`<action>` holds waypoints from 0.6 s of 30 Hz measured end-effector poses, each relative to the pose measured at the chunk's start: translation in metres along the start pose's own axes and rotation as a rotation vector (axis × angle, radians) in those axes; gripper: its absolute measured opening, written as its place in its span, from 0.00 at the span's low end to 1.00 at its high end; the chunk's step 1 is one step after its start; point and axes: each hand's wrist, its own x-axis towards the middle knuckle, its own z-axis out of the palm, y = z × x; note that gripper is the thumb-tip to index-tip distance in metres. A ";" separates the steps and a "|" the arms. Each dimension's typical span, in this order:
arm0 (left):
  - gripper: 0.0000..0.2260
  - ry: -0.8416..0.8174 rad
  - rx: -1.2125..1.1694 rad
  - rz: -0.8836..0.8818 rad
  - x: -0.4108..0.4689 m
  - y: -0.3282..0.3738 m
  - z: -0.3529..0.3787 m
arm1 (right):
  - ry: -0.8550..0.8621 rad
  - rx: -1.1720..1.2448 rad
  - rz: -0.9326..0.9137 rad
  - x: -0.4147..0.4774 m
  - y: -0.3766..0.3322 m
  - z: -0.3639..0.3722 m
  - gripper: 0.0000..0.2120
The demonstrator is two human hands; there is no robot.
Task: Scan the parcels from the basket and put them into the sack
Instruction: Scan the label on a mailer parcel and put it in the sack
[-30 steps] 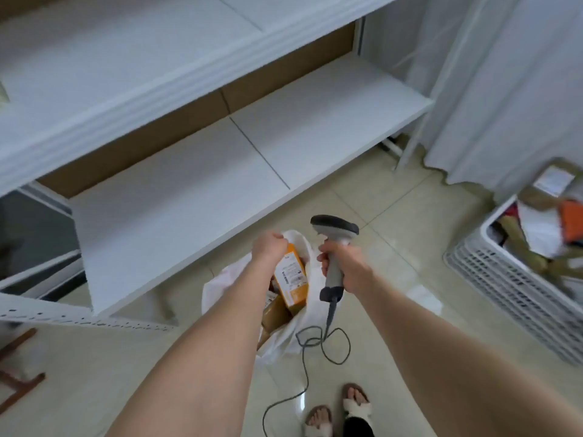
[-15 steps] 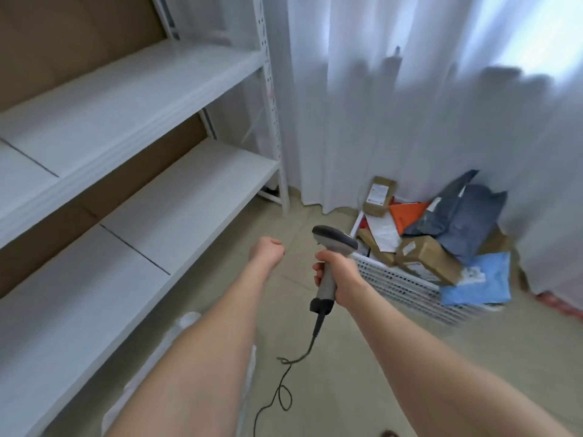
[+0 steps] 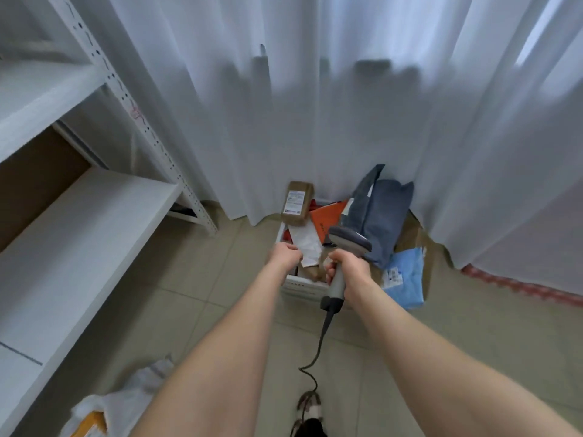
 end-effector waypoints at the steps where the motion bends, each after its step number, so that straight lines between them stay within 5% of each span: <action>1: 0.12 -0.022 0.016 -0.003 0.013 0.008 0.011 | 0.018 0.012 0.011 0.014 -0.009 -0.005 0.04; 9: 0.09 -0.141 0.090 -0.050 0.149 0.053 0.080 | 0.223 0.101 0.027 0.152 -0.072 -0.023 0.04; 15: 0.15 -0.216 0.179 -0.074 0.222 0.075 0.135 | 0.339 0.114 0.048 0.237 -0.102 -0.041 0.05; 18: 0.21 -0.222 0.206 -0.063 0.257 0.084 0.161 | 0.378 0.097 0.008 0.279 -0.119 -0.049 0.13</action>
